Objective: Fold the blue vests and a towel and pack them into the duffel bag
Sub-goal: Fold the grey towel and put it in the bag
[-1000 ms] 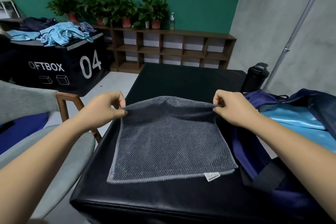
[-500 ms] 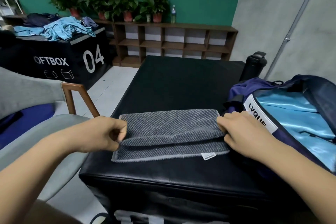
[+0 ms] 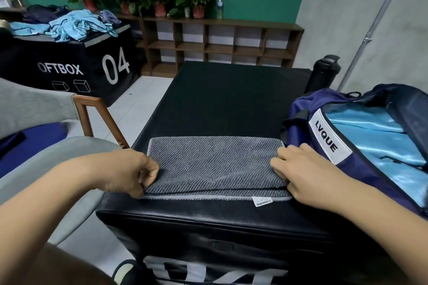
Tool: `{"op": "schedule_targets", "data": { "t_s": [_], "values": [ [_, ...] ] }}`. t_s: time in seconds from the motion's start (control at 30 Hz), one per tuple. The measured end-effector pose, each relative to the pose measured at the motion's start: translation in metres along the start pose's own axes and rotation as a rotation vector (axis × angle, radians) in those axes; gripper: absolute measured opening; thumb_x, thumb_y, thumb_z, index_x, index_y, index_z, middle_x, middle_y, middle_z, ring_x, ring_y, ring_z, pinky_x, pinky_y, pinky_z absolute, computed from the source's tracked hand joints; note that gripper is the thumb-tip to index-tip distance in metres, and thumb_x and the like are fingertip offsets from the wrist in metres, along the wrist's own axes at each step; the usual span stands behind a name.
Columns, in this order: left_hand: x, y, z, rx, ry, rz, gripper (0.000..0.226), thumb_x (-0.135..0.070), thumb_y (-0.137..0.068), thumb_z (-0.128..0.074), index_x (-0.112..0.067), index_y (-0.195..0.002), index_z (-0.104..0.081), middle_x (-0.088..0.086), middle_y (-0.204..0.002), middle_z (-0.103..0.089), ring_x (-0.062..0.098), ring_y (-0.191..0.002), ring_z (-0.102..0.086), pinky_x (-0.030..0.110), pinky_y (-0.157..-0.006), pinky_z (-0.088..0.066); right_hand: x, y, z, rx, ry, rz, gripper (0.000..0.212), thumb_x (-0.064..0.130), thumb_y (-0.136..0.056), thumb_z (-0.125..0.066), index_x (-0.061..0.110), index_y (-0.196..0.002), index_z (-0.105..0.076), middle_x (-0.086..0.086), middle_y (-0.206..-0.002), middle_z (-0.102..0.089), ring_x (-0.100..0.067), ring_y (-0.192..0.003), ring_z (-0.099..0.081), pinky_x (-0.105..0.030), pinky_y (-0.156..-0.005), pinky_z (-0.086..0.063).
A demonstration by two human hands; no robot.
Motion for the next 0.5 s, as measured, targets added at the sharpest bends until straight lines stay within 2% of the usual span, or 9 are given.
{"op": "schedule_targets", "data": {
  "t_s": [0.13,0.2,0.3,0.4,0.5],
  "values": [
    [-0.011,0.0,0.002,-0.064,-0.041,-0.051,0.032,-0.038,-0.064,-0.08,-0.039,-0.087,-0.058,-0.014,-0.088,-0.063,0.003,-0.08,-0.06,0.03,-0.075,-0.054,0.002,0.002,-0.008,0.138,-0.093,-0.014,0.033,0.028,-0.073,-0.064,0.033,-0.088,-0.035,0.013,-0.092,-0.035,-0.019,-0.091,-0.048,-0.037,-0.079,-0.033],
    [-0.032,0.0,0.005,-0.151,-0.033,-0.145,0.039,-0.046,-0.065,-0.083,-0.04,-0.092,-0.055,-0.015,-0.091,-0.059,0.003,-0.083,-0.058,0.028,-0.076,-0.051,0.009,-0.001,0.001,0.108,-0.191,-0.003,0.026,0.034,-0.078,-0.06,0.033,-0.091,-0.038,0.013,-0.094,-0.039,-0.016,-0.092,-0.045,-0.036,-0.082,-0.035],
    [-0.067,-0.006,0.001,-0.235,0.012,-0.276,0.044,-0.05,-0.074,-0.086,-0.042,-0.101,-0.052,-0.017,-0.096,-0.057,0.003,-0.087,-0.058,0.026,-0.077,-0.05,0.021,-0.009,0.007,0.065,-0.28,0.03,0.02,0.032,-0.084,-0.058,0.032,-0.097,-0.044,0.014,-0.096,-0.044,-0.014,-0.091,-0.047,-0.034,-0.086,-0.041],
    [-0.084,-0.013,-0.003,-0.282,-0.047,-0.31,0.034,-0.042,-0.082,-0.08,-0.041,-0.1,-0.052,-0.016,-0.096,-0.057,0.002,-0.084,-0.058,0.026,-0.074,-0.05,0.025,-0.011,0.009,0.051,-0.302,0.031,0.01,0.03,-0.091,-0.055,0.031,-0.098,-0.049,0.014,-0.095,-0.046,-0.013,-0.09,-0.048,-0.035,-0.088,-0.045],
    [-0.088,-0.016,-0.001,-0.295,-0.067,-0.322,0.024,-0.028,-0.08,-0.075,-0.036,-0.093,-0.056,-0.013,-0.091,-0.058,0.002,-0.078,-0.056,0.025,-0.069,-0.047,0.023,-0.009,0.023,-0.009,-0.34,0.014,0.012,0.025,-0.089,-0.056,0.029,-0.094,-0.046,0.012,-0.092,-0.043,-0.014,-0.084,-0.043,-0.033,-0.08,-0.044]
  ]
}}
Point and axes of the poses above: each hand's wrist, its own y-axis away from the middle knuckle, its own z-axis out of the back of the hand, x = y × z, the point moved 8 cm from there along -y, towards the middle knuckle
